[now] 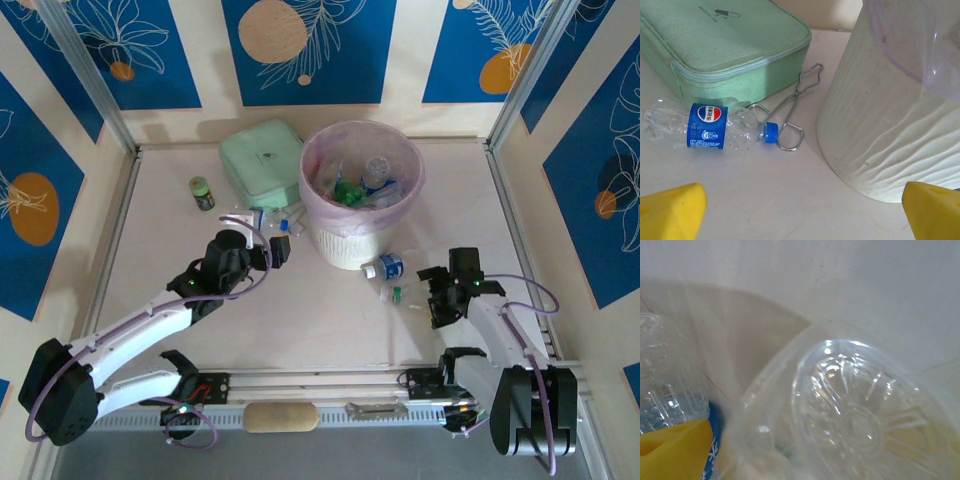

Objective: Put the plastic bottles in the bin

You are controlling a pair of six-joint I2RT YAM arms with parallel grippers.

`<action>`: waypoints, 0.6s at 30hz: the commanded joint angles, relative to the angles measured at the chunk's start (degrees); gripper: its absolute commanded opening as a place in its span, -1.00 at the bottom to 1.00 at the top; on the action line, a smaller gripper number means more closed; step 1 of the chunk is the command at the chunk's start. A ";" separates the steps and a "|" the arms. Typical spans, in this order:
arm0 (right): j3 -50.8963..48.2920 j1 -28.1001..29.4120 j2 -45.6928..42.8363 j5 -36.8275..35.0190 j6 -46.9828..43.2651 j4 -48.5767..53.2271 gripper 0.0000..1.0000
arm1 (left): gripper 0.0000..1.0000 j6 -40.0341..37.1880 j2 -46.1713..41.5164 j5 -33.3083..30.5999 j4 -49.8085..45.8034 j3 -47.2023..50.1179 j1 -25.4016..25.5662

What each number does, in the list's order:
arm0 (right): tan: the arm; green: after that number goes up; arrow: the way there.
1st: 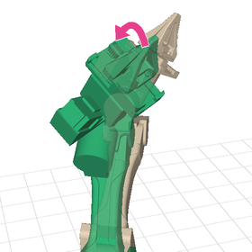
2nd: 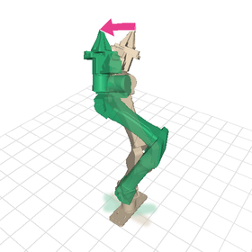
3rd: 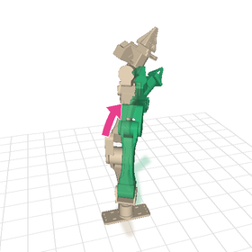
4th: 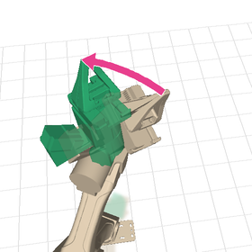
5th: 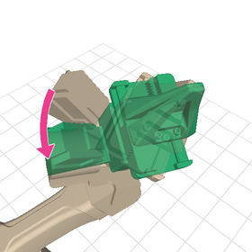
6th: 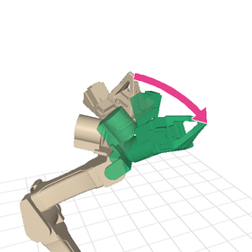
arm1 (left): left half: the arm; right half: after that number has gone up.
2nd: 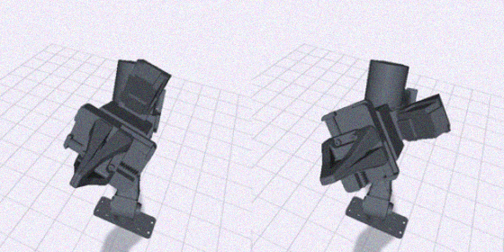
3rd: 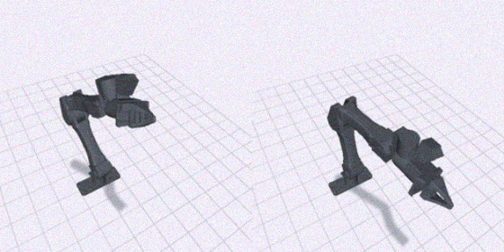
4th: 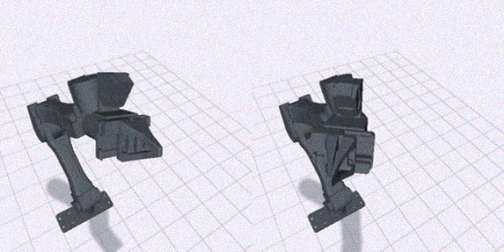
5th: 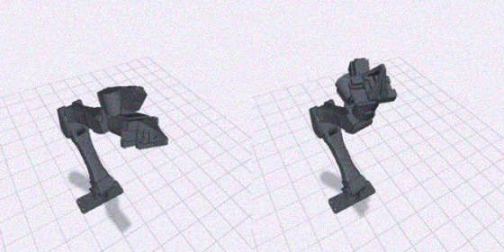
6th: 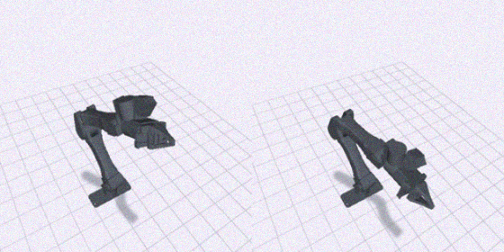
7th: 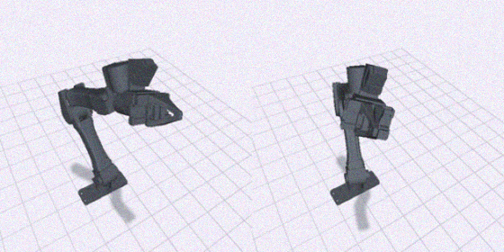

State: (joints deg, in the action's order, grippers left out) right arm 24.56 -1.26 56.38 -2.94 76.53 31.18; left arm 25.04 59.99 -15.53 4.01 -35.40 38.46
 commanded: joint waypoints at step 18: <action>1.11 4.76 5.26 -2.75 0.57 -5.43 0.17 | 1.00 0.64 -1.54 -1.60 1.34 0.39 -0.32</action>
State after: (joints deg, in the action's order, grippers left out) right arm 26.52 2.66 60.84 -6.92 76.69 33.95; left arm 25.23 59.33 -15.77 4.12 -35.38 38.46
